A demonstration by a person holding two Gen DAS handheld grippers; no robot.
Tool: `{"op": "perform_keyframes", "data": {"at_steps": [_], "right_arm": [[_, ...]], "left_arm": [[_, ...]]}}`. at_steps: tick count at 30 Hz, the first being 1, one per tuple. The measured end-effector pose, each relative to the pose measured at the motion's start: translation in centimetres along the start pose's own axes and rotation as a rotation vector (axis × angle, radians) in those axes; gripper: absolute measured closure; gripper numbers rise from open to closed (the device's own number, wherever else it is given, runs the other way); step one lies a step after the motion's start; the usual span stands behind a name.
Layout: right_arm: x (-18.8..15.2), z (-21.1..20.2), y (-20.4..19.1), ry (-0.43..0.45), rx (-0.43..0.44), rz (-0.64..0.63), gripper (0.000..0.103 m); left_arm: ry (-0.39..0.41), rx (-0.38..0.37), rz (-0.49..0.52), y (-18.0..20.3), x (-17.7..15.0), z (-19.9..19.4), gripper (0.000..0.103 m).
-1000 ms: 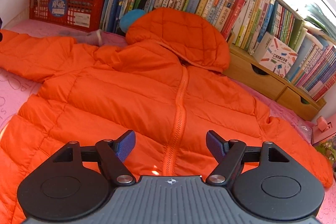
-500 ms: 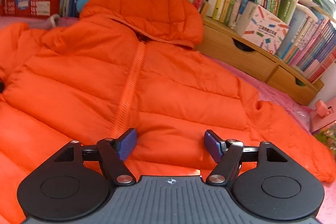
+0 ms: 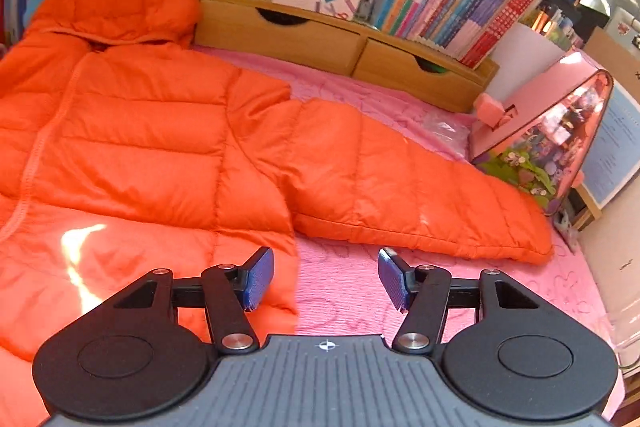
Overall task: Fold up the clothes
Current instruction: 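Smooth the jacket body with both open grippers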
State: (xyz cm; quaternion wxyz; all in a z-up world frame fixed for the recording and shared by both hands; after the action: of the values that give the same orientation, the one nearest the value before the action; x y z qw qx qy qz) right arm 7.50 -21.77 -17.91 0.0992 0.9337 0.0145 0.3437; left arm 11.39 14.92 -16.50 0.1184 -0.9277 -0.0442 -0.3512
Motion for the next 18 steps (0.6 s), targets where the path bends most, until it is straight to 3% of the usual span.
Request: {"op": "perform_keyframes", "data": {"at_steps": [3, 6, 9, 18], "right_arm": [[0.4, -2.0, -4.7, 0.02, 0.177, -0.065, 0.044], [-0.6, -2.1, -8.1, -0.019, 0.275, -0.107, 0.045], [-2.4, -2.1, -8.9, -0.037, 0.268, -0.154, 0.045], [-7.8, -5.0, -5.0, -0.193, 0.306, -0.082, 0.044]], "left_arm": [[0.035, -0.108, 0.087, 3.4, -0.9, -1.9, 0.058], [-0.011, -0.141, 0.152, 5.9, -3.2, -1.8, 0.057], [-0.027, -0.123, 0.178, 6.1, -5.1, -1.6, 0.057], [-0.074, -0.123, 0.218, 4.1, -7.5, -3.8, 0.056]]}}
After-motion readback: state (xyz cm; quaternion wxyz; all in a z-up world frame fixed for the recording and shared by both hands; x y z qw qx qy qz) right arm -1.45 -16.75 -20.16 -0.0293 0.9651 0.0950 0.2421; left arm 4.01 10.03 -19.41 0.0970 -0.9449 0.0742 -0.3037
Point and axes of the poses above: each gripper's, at about its wrist camera, not at the fingertips, and z roughly the way its jaws point, y to its right, x to its top, the point moved 9 cm from there along z, roughly the way its jaws point, and after that the axes turned 7 degrees about x, right-handed, at the moved point
